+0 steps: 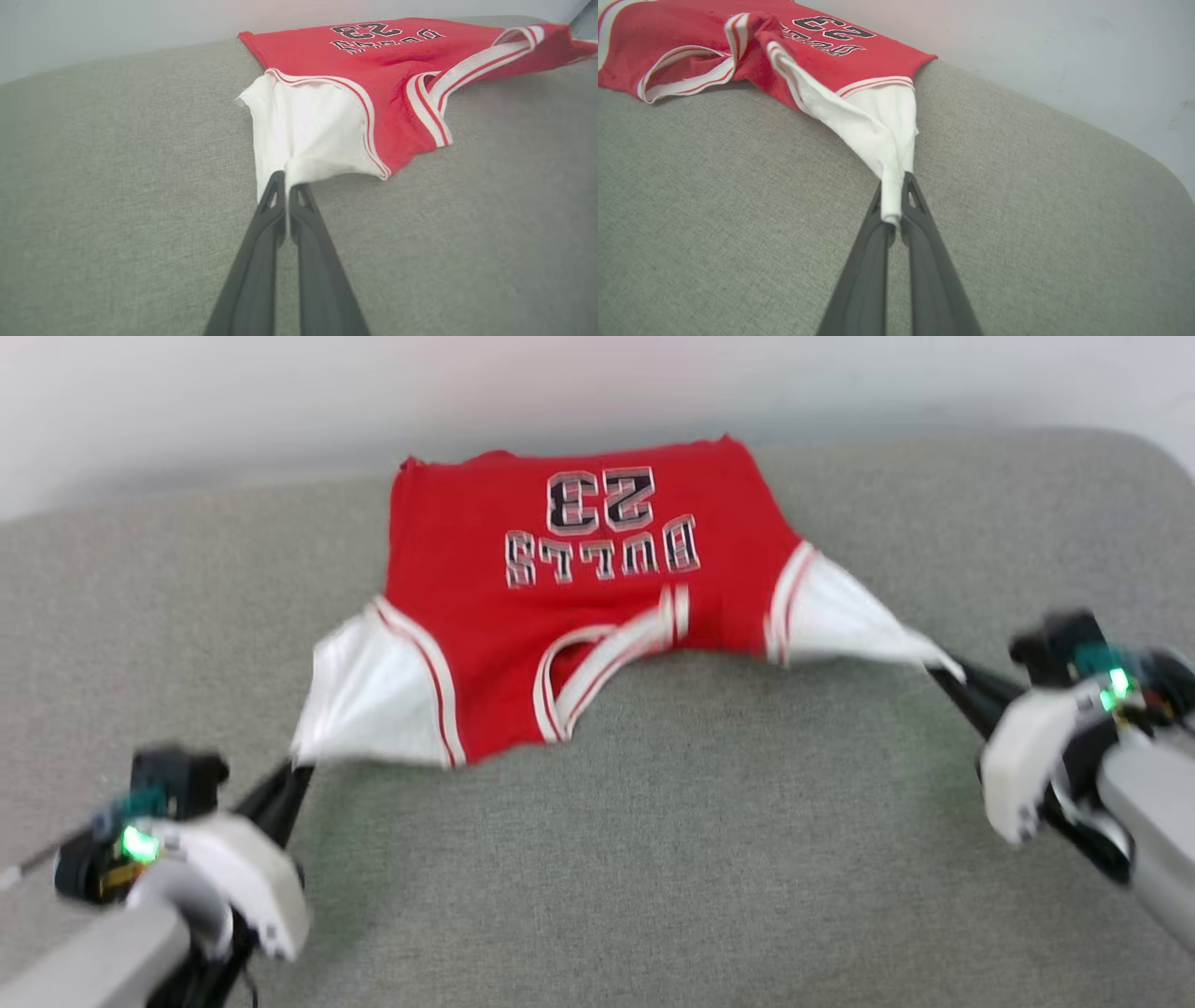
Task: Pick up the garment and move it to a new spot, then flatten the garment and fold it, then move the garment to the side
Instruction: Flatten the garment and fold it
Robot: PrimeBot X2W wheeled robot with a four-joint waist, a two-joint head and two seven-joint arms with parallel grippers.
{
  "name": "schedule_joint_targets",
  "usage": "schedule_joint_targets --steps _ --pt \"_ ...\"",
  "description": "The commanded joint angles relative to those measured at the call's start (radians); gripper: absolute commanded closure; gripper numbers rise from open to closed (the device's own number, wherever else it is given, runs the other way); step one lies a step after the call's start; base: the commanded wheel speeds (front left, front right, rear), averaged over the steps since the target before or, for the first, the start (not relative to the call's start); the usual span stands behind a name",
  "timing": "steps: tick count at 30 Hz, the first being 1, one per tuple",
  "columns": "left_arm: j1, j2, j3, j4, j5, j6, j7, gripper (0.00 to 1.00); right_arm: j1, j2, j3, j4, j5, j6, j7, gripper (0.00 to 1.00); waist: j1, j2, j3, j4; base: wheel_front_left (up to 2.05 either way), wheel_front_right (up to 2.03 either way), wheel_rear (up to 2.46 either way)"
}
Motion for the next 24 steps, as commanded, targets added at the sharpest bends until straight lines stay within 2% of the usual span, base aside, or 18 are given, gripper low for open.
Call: schedule_joint_targets --steps 1,8,15,19,23,24 --pt "0.048 0.010 0.004 -0.020 -0.004 0.015 -0.004 1.00 0.050 -0.023 0.002 -0.009 0.009 -0.001 -0.008 1.00 0.0002 0.0000 -0.041 0.005 0.00 0.00 0.00" --pt "0.274 0.071 0.074 -0.127 -0.030 0.080 -0.004 1.00 0.271 -0.135 -0.042 -0.086 0.043 -0.001 -0.021 1.00 0.0002 0.0000 -0.116 0.013 0.00 0.00 0.00" --pt "0.434 0.131 0.129 -0.208 -0.039 0.117 -0.004 1.00 0.454 -0.242 -0.103 -0.209 0.039 -0.001 0.022 1.00 0.0002 0.0000 -0.143 0.012 0.00 0.00 0.00" --pt "0.498 0.123 0.146 -0.242 -0.034 0.137 -0.004 1.00 0.543 -0.285 -0.146 -0.289 0.054 -0.001 0.082 1.00 0.0002 0.0000 -0.137 0.010 0.00 0.00 0.00" --pt "0.535 0.107 0.164 -0.251 -0.008 0.153 -0.004 1.00 0.606 -0.299 -0.199 -0.344 0.046 -0.001 0.140 1.00 0.0002 0.0000 -0.126 0.012 0.00 0.00 0.00" --pt "0.536 0.102 0.166 -0.253 -0.001 0.153 -0.004 1.00 0.611 -0.297 -0.215 -0.355 0.036 -0.001 0.148 0.90 0.0002 0.0000 -0.123 0.013 0.00 0.00 0.00"
